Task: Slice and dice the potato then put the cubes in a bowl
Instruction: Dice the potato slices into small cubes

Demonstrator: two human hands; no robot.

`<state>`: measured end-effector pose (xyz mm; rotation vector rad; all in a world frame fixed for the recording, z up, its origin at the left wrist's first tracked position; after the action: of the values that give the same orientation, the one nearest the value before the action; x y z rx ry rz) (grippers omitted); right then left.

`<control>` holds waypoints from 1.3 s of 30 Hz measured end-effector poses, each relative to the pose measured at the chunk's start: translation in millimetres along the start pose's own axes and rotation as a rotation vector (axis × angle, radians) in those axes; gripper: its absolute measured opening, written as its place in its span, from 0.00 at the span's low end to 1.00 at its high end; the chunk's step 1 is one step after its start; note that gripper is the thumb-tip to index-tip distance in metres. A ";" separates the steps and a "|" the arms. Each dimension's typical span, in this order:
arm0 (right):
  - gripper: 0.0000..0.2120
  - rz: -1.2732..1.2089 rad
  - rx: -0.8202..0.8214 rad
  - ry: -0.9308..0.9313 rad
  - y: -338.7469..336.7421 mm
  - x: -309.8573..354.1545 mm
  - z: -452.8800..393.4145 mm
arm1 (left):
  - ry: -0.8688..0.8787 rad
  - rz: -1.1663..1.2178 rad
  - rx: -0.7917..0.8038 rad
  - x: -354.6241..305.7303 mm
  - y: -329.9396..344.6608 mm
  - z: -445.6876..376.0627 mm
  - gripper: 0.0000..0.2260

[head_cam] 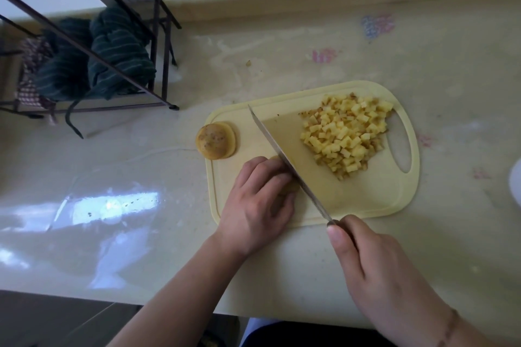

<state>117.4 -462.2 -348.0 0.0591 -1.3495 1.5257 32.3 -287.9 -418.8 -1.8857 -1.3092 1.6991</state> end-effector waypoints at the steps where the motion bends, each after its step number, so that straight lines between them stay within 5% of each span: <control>1: 0.21 -0.020 -0.001 0.004 -1.4 -0.4 1.1 | -0.001 0.003 -0.005 0.4 -0.6 0.7 0.08; 19: 0.28 -0.042 0.040 0.077 -4.9 -11.5 30.9 | -0.004 0.008 -0.012 1.6 -1.6 4.5 0.08; 28: 0.21 0.057 0.002 0.002 -0.4 -3.0 -1.7 | 0.004 0.017 -0.019 -0.7 -2.4 2.2 0.07; 39: 0.25 -0.015 0.009 0.002 -1.8 -3.8 12.9 | 0.012 0.013 -0.031 0.2 -4.2 7.9 0.05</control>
<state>113.1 -474.6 -344.5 0.0731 -1.3379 1.5188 23.5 -288.3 -418.0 -1.9223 -1.3296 1.6809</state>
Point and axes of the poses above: each hand's wrist, its own z-axis away from the middle knuckle, its own y-axis out of the palm, x = y × z, the point moved 2 cm from there along -z, towards the middle knuckle, and after that the axes turned 7 degrees about z, right-handed, at the moved point
